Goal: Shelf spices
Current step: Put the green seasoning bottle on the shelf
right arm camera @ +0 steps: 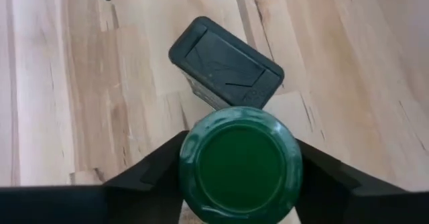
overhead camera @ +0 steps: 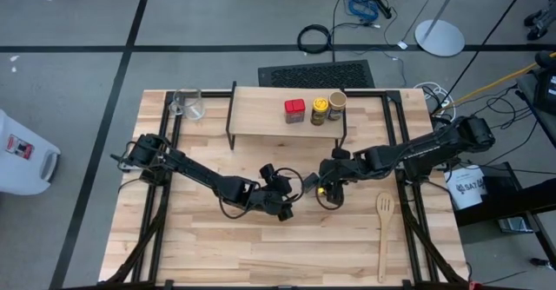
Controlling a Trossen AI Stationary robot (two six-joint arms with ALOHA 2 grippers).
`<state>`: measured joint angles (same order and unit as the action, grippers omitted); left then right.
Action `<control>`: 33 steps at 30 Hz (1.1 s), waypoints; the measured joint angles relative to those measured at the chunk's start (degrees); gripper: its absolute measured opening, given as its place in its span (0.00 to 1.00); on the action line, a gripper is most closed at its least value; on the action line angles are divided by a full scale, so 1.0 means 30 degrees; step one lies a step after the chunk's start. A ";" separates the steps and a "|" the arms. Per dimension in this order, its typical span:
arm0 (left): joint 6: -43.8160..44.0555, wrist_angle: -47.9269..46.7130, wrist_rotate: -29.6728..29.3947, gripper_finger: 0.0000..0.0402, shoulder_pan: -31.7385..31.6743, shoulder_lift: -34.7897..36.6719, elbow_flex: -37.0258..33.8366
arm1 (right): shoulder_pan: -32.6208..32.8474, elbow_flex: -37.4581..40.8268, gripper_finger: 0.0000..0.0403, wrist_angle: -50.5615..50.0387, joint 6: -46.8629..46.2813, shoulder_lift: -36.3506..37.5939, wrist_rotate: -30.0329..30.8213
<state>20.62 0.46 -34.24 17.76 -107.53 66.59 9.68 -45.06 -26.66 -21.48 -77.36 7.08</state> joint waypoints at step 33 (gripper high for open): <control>-0.0036 -0.4060 -0.2146 0.71 0.2695 0.6375 0.0000 | -0.0670 -1.0936 0.48 -0.5523 0.4026 -0.0139 0.1361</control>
<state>20.51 -11.72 -40.68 25.84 -88.40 66.59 7.67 -77.87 -43.23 -9.40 -77.78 11.16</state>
